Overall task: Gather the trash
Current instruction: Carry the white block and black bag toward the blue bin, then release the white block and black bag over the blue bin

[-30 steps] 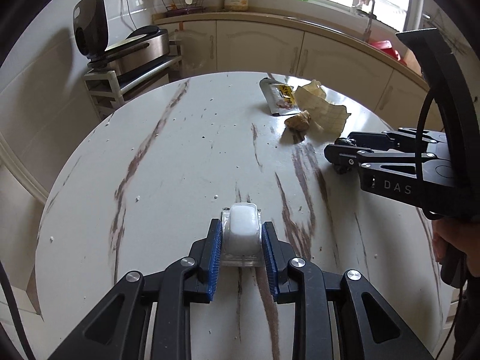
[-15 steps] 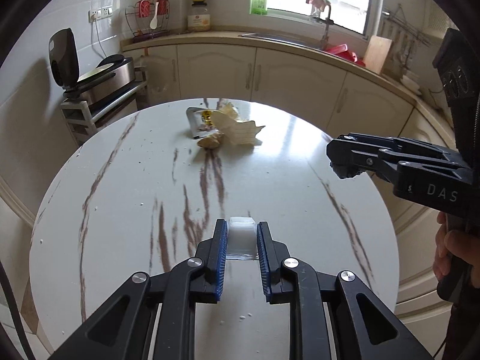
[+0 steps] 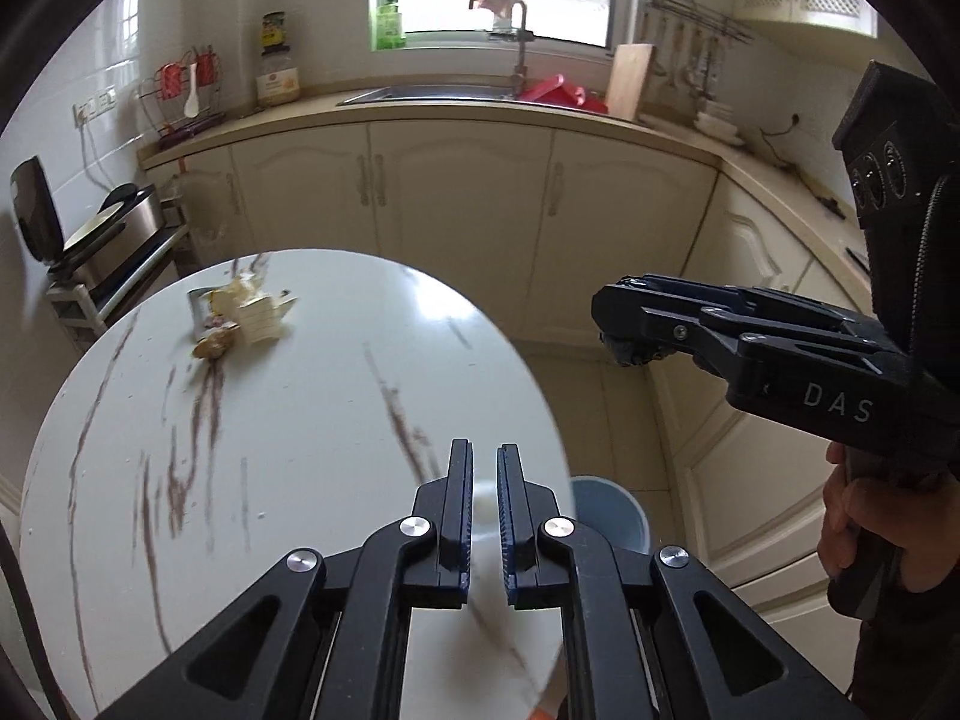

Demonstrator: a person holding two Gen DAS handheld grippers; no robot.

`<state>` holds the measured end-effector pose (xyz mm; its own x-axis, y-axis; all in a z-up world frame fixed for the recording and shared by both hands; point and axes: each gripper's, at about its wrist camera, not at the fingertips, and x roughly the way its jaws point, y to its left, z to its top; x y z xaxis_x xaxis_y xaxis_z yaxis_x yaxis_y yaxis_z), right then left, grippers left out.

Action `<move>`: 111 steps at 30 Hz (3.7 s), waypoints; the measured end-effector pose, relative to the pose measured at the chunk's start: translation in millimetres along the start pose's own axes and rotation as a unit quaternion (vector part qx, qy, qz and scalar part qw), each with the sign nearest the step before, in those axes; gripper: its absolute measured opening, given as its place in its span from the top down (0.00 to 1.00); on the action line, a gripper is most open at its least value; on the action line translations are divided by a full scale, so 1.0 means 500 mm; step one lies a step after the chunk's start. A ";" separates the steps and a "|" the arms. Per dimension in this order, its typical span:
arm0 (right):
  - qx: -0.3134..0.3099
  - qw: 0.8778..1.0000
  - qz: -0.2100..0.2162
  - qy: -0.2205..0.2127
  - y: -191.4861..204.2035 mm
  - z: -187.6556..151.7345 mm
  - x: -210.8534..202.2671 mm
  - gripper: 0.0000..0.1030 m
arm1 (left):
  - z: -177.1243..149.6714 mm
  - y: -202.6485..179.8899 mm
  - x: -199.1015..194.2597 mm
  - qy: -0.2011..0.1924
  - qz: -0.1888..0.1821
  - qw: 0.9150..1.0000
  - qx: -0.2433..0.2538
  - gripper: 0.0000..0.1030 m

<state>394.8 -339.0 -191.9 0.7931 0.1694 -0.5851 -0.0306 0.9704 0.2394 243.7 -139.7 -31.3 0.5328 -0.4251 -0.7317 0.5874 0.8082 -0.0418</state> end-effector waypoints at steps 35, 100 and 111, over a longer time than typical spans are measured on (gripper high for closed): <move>0.107 0.994 0.007 0.033 -0.188 -0.232 -0.005 0.61 | -0.033 -0.096 0.220 0.046 0.021 0.998 0.039 0.56; 0.220 0.967 -0.082 0.100 -0.444 -0.364 0.106 0.61 | 0.024 -0.244 0.496 0.102 -0.066 0.989 0.079 0.56; 0.247 0.959 -0.088 0.104 -0.472 -0.387 0.120 0.48 | 0.029 -0.262 0.458 0.080 -0.056 0.992 0.076 0.42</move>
<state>331.8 -524.8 -433.4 0.6191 0.0913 -0.7800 0.4256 0.7957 0.4309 297.6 -349.0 -183.3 0.3621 -0.4290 -0.8275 0.7296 0.6830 -0.0348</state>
